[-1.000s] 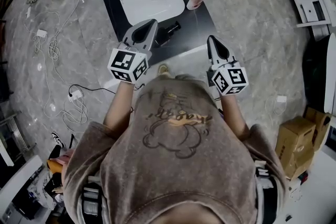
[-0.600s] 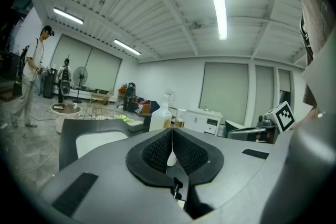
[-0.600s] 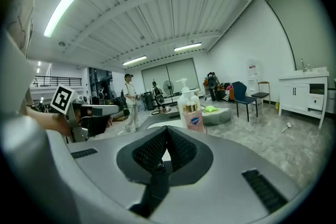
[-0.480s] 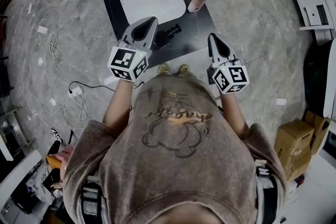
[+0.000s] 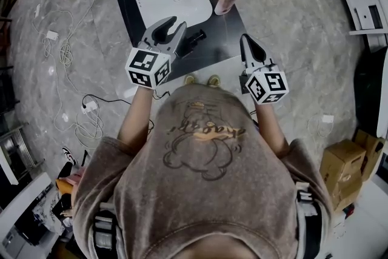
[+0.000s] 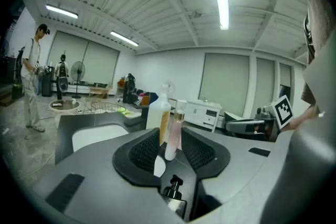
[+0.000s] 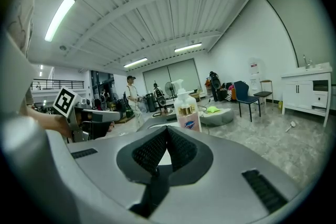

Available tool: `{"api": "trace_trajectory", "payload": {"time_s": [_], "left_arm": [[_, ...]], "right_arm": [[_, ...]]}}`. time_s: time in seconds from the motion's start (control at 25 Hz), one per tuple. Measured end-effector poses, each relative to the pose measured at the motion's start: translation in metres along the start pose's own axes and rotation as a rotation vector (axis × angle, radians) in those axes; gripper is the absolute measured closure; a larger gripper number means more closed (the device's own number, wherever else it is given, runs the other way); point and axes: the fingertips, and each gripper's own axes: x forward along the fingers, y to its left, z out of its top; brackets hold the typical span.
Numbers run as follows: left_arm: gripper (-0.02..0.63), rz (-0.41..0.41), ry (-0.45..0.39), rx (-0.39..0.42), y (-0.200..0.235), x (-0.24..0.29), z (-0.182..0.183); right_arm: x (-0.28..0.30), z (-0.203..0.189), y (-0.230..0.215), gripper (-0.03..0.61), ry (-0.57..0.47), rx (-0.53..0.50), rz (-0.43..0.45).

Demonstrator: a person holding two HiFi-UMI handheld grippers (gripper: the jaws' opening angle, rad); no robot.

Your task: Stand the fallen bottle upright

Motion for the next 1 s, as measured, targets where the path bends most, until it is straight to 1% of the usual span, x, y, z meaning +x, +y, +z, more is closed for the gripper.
{"api": "trace_trajectory", "payload": {"time_s": [0.08,0.16,0.28,0.48,0.72,0.88,1.0], "left_arm": [[0.446,-0.028,0.043,0.002,-0.004,0.009,-0.005],[0.345,-0.057,0.090,0.002,-0.008,0.019,-0.012],[0.294,-0.100,0.176,0.036,-0.017,0.033,-0.031],[0.284,-0.173,0.343,0.151,-0.031,0.053,-0.070],[0.285,-0.219,0.501,0.277,-0.036,0.072,-0.108],[0.285,-0.252,0.587,0.360,-0.037,0.081,-0.128],[0.285,-0.270,0.661,0.406,-0.037,0.087,-0.144]], "right_arm": [[0.000,0.001,-0.002,0.580,0.003,-0.003,0.003],[-0.002,0.002,-0.006,0.580,0.006,-0.008,0.005],[-0.006,0.005,-0.014,0.580,0.009,-0.015,-0.001],[-0.010,0.009,-0.028,0.580,0.013,-0.027,-0.010],[-0.014,0.009,-0.037,0.580,0.015,-0.032,-0.013],[-0.015,0.009,-0.039,0.580,0.016,-0.029,-0.012],[-0.016,0.010,-0.040,0.580,0.016,-0.026,-0.016]]}}
